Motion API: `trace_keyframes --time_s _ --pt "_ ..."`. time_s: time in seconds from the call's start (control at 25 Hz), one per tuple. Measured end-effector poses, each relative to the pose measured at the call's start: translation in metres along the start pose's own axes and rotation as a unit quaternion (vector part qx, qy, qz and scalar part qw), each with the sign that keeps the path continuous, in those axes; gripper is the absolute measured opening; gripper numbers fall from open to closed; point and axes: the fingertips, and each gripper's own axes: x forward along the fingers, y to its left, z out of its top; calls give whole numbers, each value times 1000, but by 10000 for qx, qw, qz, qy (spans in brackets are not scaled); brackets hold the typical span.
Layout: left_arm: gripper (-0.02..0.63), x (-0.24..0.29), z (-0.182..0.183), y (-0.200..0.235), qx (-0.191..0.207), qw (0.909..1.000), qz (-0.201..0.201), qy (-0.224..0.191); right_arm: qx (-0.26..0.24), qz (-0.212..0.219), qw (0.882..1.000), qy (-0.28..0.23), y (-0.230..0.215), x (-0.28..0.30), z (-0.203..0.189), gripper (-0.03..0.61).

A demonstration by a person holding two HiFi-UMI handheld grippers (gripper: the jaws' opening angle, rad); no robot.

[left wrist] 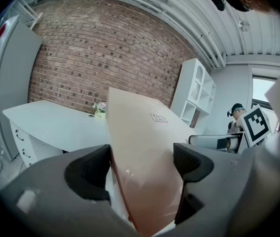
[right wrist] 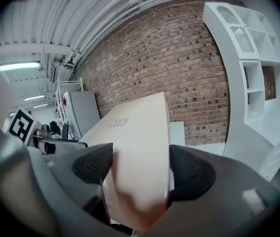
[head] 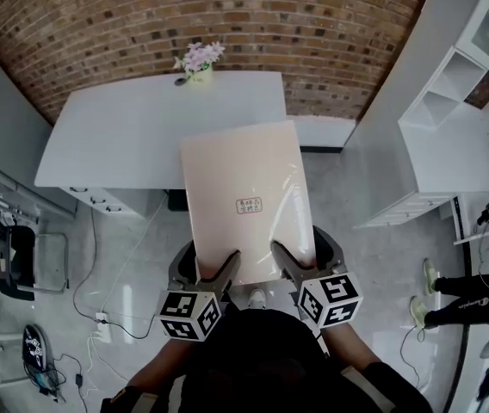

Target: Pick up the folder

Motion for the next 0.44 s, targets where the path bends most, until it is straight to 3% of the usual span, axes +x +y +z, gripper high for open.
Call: trace_keyframes --time_s 0.44 --pt "410 -2 0 -5 1 10000 7 -17 -28 12 10000 -22 -2 -5 1 364"
